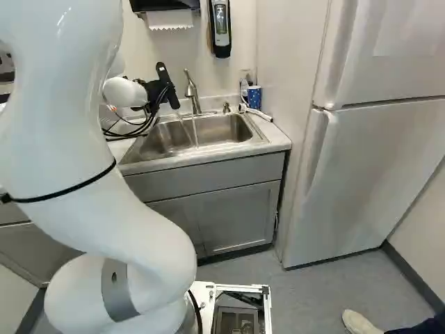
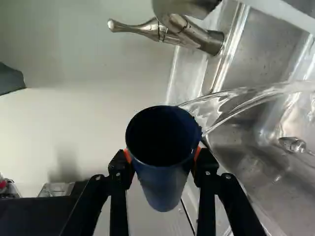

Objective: Rinse the cup and place it in the tray

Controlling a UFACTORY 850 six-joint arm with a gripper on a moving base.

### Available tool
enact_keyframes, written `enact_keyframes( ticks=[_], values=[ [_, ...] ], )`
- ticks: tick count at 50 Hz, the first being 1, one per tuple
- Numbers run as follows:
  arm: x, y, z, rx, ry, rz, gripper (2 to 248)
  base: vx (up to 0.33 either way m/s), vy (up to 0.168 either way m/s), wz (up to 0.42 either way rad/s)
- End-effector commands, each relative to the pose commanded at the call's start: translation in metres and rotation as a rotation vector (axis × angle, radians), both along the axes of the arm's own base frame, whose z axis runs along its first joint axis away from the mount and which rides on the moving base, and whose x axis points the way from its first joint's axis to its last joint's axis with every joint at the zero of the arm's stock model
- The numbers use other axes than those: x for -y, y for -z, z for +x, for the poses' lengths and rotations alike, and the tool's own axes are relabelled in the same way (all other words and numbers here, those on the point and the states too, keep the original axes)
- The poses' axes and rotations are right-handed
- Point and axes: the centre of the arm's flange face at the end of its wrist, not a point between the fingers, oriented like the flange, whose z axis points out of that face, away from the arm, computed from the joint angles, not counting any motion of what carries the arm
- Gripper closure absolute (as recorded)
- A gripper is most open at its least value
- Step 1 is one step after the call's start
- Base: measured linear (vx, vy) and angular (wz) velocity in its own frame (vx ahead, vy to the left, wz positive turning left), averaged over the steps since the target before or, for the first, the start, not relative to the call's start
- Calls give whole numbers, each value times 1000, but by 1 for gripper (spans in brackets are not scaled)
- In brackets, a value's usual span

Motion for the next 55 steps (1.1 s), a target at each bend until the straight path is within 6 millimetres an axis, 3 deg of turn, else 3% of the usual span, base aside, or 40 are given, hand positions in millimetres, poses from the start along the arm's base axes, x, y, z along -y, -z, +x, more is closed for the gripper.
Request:
enact_keyframes(
  ticks=[55],
  values=[
    [0, 0, 0, -167, 140, 535, 124, 0, 0, 0]
  ],
)
